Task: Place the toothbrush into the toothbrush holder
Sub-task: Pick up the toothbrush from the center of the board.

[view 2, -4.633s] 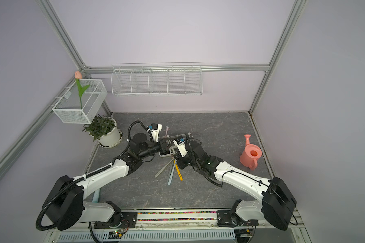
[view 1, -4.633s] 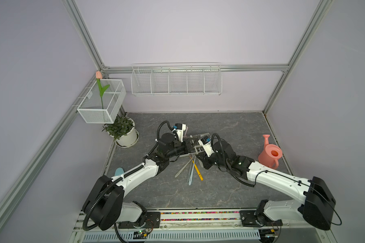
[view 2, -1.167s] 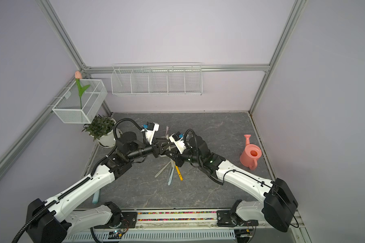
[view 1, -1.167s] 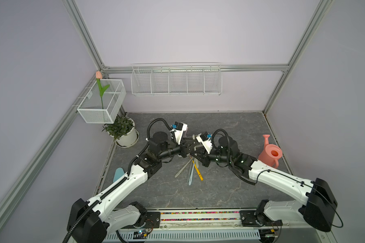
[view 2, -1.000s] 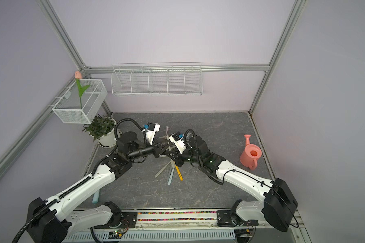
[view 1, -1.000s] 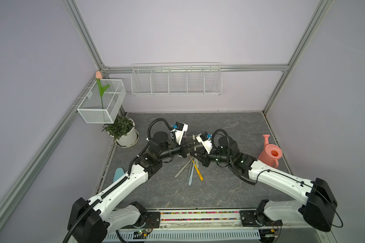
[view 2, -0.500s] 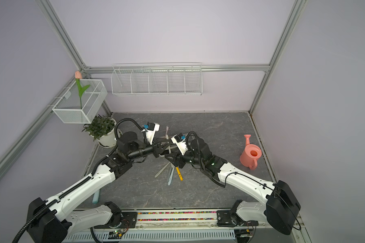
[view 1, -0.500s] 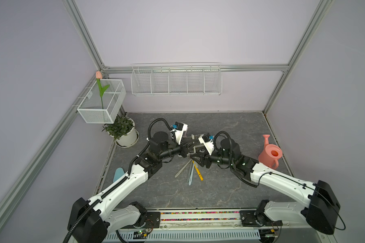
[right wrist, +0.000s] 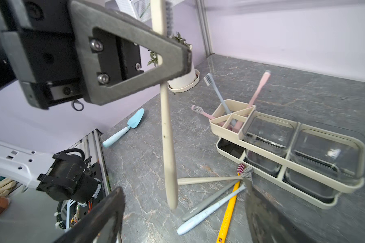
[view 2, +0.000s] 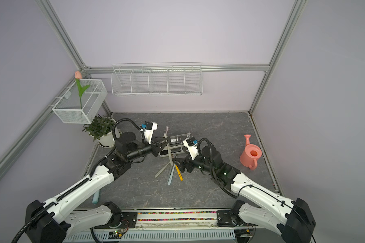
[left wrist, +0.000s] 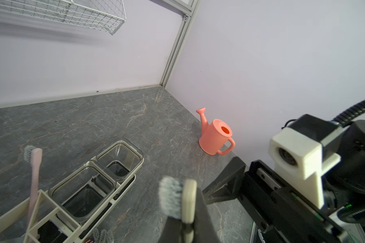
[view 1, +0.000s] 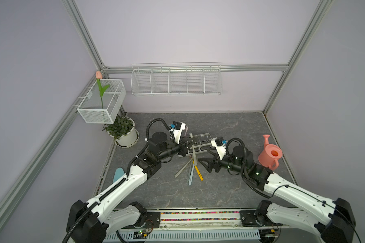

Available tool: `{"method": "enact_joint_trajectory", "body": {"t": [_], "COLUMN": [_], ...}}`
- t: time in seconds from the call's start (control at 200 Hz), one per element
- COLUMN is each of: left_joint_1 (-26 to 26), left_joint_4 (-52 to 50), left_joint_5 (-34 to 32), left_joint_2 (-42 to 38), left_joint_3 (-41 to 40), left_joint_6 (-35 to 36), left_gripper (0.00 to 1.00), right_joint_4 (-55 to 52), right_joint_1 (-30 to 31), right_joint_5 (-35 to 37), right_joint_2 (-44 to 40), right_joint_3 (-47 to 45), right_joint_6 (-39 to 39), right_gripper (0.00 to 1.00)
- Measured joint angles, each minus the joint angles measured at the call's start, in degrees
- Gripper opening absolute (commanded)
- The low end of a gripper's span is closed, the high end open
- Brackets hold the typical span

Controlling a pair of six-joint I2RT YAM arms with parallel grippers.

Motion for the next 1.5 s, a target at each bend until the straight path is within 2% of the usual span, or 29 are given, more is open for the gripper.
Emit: {"method": "enact_joint_trajectory", "body": {"t": [0.32,0.65,0.92,1.145,1.499], "left_joint_1": [0.02,0.02,0.02,0.02,0.02], "left_joint_4": [-0.94,-1.11,-0.83,-0.61,0.55], "left_joint_5": [-7.87,-13.81,-16.35,-18.14,-23.69], "left_joint_2": [-0.26,0.33,1.33,2.05,2.73], "left_joint_3": [1.7,2.27,2.58,5.4,5.49], "left_joint_6": [4.09,7.98,10.99,13.51,16.85], "left_gripper": [0.0,0.0,0.0,0.0,0.0], "right_joint_4": [-10.34,-14.03,-14.08,-12.79,-11.06], "right_joint_1": [-4.66,-7.91,-10.69,-13.4,-15.63], "right_joint_5": [7.65,8.02,6.95,3.67,-1.11], "right_joint_2": [-5.33,-5.01,-3.37,-0.68,3.89], "right_joint_3": [-1.36,-4.98,-6.14,-8.44,-9.03], "right_joint_6": [0.68,1.7,2.12,2.95,3.06], "right_gripper": [0.99,1.0,0.99,0.99,0.98]}}
